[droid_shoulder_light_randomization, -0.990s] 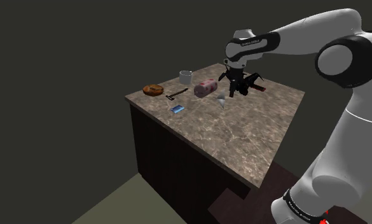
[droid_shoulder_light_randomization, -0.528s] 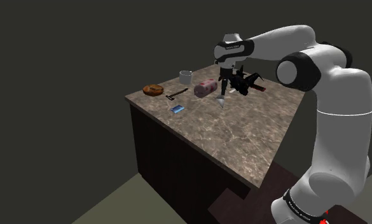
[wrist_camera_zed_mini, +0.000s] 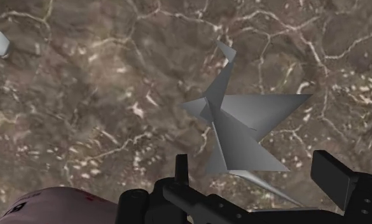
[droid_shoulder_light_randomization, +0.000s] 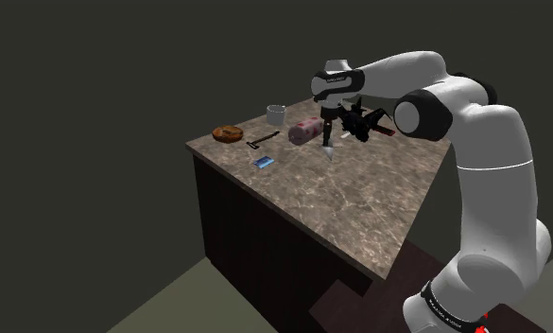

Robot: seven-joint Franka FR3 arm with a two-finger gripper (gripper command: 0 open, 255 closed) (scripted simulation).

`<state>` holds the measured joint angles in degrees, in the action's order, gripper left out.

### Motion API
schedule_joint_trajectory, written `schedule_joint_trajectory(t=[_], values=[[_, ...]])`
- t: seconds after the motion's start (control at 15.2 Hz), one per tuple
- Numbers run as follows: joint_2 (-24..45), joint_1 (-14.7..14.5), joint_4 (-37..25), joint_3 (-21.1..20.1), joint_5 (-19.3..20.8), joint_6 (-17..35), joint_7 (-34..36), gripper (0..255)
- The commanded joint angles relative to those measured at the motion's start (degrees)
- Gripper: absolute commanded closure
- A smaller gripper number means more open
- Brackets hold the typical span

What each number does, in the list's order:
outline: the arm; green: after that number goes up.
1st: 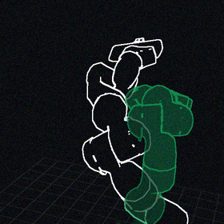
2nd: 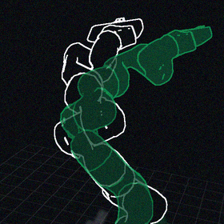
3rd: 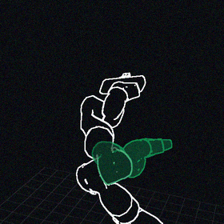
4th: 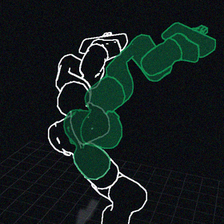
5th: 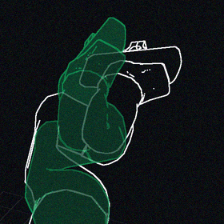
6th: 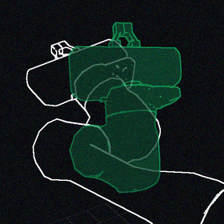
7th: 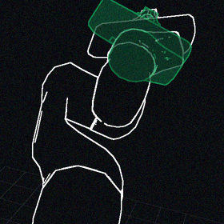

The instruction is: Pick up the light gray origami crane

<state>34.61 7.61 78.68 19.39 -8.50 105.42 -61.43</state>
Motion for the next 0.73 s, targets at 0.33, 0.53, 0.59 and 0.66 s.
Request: schedule_joint_trajectory(t=[0.33,0.53,0.59,0.66], values=[[0.61,0.04,1.1,-0.12,-0.21,1.71,-0.16,255],[0.61,0.05,1.09,-0.12,-0.21,1.7,-0.16,255],[0.61,0.06,1.1,-0.11,-0.21,1.71,-0.18,255],[0.6,0.05,1.14,-0.11,-0.21,1.74,-0.18,255]])
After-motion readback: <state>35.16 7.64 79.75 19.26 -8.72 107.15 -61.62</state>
